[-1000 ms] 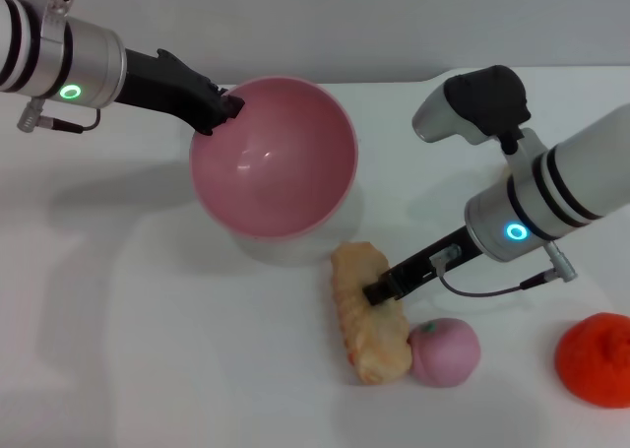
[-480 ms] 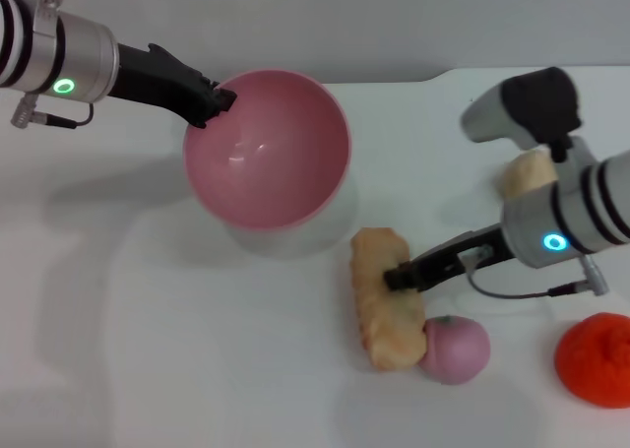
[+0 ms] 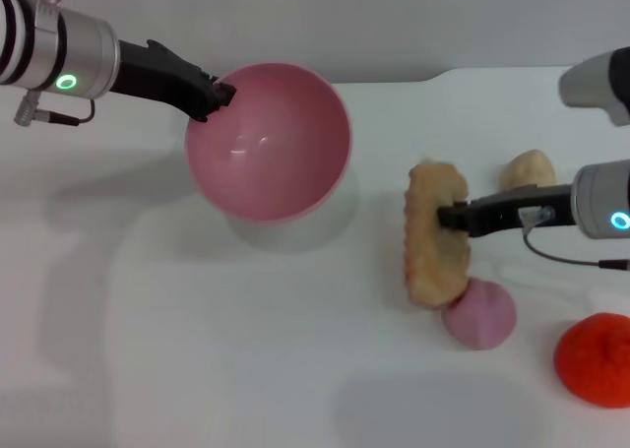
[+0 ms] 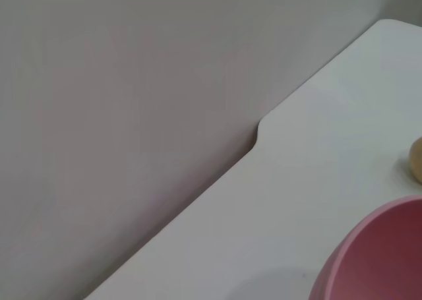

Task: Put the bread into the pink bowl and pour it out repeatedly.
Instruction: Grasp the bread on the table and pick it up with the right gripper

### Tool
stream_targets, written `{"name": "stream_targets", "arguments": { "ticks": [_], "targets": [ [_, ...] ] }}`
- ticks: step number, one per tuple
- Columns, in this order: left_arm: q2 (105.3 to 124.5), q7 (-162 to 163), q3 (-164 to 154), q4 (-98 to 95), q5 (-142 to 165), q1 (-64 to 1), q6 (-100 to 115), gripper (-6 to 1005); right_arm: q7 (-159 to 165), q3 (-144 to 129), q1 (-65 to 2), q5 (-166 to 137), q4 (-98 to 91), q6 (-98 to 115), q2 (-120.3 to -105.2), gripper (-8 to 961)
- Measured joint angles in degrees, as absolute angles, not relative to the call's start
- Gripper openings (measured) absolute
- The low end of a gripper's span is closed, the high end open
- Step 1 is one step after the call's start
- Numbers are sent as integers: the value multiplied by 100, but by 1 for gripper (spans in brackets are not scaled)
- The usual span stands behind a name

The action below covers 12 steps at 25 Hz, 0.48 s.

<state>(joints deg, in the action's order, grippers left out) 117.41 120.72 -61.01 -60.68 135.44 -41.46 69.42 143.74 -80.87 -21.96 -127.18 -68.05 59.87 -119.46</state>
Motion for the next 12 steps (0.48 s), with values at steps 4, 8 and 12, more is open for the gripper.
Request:
{"name": "stream_targets", "arguments": {
  "ticks": [4, 8, 12],
  "targets": [
    [11740, 12136, -6108, -6065, 13544, -4167, 6909, 57, 14117, -8031, -2197, -12526, -6823, 5831, -11939, 111],
    [11743, 12183, -6136, -6061, 13544, -4184, 6864, 57, 13887, -8034, -2227, -12278, -6876, 5707, -11932, 109],
    [11738, 12207, -6142, -6055, 13544, -4195, 6834, 58, 13817, -8029, -2203, -12237, -7003, 5507, -11936, 106]
  ]
}}
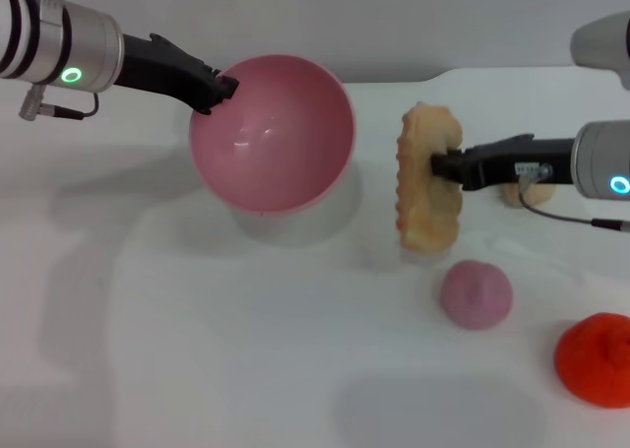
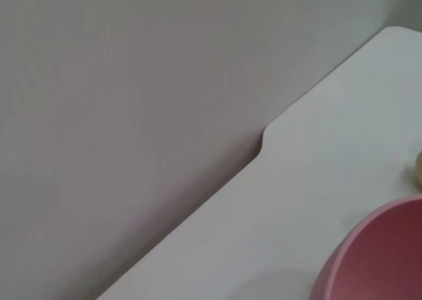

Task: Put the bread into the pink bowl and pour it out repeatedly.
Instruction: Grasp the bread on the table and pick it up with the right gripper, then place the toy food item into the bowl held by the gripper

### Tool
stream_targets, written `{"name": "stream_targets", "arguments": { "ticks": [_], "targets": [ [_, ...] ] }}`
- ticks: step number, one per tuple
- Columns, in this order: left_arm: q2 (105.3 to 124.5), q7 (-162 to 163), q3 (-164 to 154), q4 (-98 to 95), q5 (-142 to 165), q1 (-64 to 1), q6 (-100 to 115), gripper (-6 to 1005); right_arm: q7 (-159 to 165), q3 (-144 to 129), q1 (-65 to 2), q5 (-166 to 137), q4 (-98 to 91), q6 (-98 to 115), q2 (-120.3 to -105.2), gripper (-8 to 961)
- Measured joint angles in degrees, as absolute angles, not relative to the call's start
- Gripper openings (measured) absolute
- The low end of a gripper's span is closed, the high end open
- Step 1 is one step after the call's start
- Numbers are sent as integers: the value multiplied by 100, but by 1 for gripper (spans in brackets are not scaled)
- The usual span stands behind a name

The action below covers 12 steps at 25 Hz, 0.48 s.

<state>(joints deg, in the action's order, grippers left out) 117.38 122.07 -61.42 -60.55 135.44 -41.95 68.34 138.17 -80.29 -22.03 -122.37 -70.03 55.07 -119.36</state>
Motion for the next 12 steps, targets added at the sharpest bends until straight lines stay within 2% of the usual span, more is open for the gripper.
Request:
{"name": "stream_targets", "arguments": {
  "ticks": [12],
  "targets": [
    [11725, 12320, -6118, -6055, 13716, -4213, 6699, 58, 13801, -7671, -2078, -12395, -7065, 4694, -11936, 101]
  ]
}}
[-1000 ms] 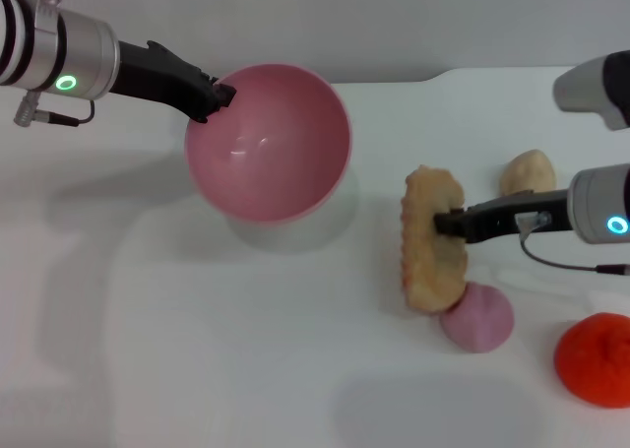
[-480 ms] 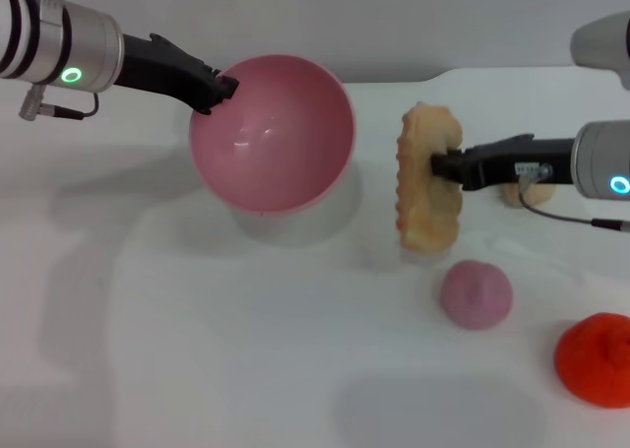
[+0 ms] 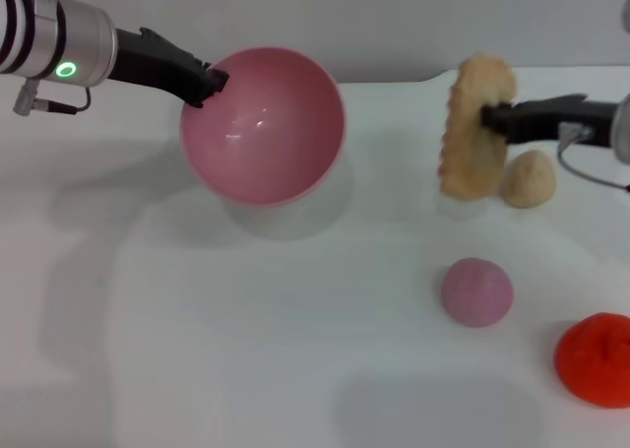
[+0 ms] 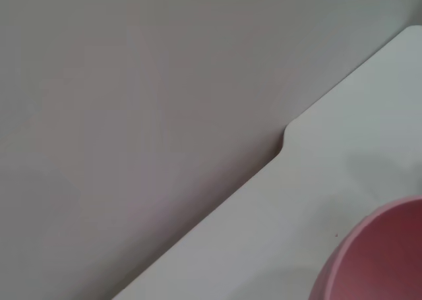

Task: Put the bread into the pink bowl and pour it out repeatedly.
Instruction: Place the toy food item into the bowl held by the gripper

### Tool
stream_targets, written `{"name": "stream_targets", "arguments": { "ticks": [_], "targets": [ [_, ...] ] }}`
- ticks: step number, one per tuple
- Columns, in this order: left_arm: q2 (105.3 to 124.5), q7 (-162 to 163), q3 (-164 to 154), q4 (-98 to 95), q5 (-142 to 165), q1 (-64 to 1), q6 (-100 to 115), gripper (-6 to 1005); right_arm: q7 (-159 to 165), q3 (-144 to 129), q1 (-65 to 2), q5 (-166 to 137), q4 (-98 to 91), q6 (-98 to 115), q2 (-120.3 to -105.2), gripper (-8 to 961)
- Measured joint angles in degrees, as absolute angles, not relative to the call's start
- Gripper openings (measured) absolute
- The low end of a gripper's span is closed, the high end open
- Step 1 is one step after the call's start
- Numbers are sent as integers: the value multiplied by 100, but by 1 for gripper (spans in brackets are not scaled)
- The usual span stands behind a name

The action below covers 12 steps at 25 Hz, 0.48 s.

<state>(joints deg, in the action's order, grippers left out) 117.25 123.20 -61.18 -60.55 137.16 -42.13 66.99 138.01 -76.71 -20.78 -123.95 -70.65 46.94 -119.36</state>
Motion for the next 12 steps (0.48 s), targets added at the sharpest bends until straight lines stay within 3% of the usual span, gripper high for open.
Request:
{"name": "stream_targets", "arguments": {
  "ticks": [12],
  "targets": [
    [11762, 12417, -6167, -6003, 13844, -4207, 6679, 59, 13394, -7788, -1990, -12178, -8021, 3985, -11970, 96]
  ]
}}
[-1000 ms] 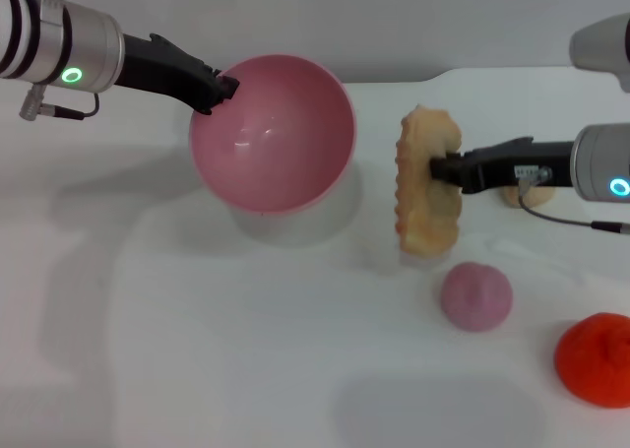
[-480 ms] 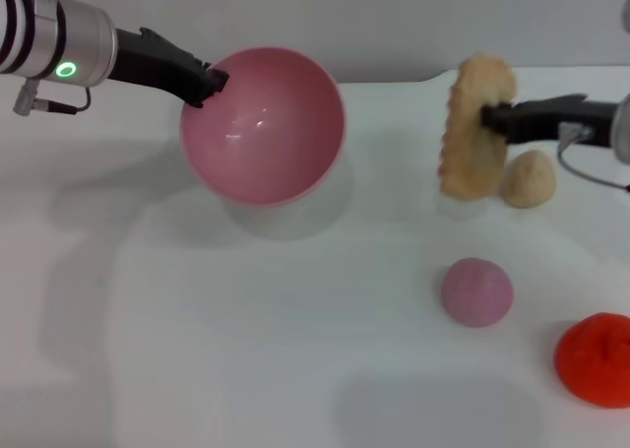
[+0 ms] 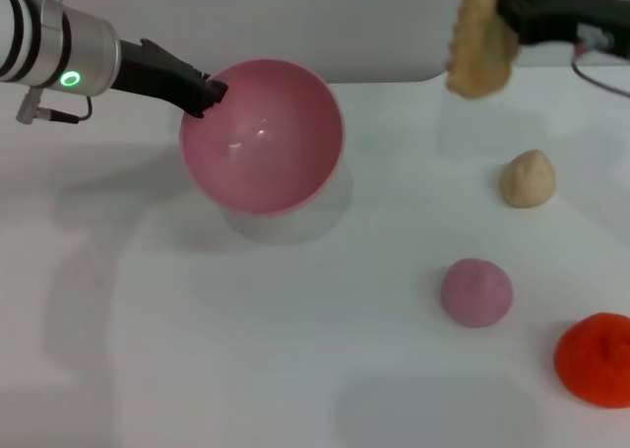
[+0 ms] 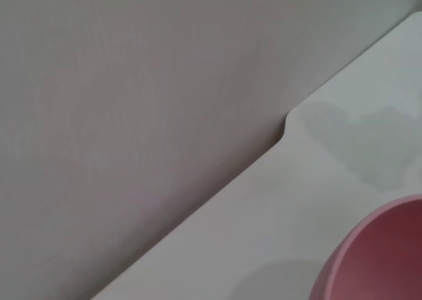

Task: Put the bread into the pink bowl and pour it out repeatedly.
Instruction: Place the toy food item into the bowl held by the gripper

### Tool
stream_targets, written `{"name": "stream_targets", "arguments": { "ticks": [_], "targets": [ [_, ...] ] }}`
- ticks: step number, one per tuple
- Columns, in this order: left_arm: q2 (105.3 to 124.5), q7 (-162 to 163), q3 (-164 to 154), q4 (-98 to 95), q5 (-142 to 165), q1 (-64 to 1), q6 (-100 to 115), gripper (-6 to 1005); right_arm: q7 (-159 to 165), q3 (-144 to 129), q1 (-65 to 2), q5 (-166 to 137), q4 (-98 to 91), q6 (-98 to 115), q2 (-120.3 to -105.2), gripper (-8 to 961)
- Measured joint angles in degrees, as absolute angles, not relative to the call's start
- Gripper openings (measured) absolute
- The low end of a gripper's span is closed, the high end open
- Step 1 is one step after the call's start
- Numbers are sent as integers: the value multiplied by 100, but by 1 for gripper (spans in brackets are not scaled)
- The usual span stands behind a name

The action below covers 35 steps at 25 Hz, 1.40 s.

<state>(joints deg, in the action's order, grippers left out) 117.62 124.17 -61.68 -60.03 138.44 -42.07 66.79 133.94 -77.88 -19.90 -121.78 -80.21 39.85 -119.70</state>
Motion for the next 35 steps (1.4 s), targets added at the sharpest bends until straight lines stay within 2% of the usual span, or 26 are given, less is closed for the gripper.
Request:
{"name": "stream_targets", "arguments": {
  "ticks": [13, 27, 35],
  "targets": [
    [11768, 12418, -6169, -5877, 13836, -4214, 6675, 60, 13276, -8930, -2204, -12090, -9161, 4019, -11971, 93],
    [11785, 12421, -6288, -5817, 13767, -4266, 6659, 61, 13273, -10222, -2519, -11940, -8217, 3594, -11938, 92],
    [11785, 12426, -6371, -5818, 13715, -4271, 6647, 62, 12981, -10351, -2503, -11946, -8139, 3580, -11927, 139]
  ]
}}
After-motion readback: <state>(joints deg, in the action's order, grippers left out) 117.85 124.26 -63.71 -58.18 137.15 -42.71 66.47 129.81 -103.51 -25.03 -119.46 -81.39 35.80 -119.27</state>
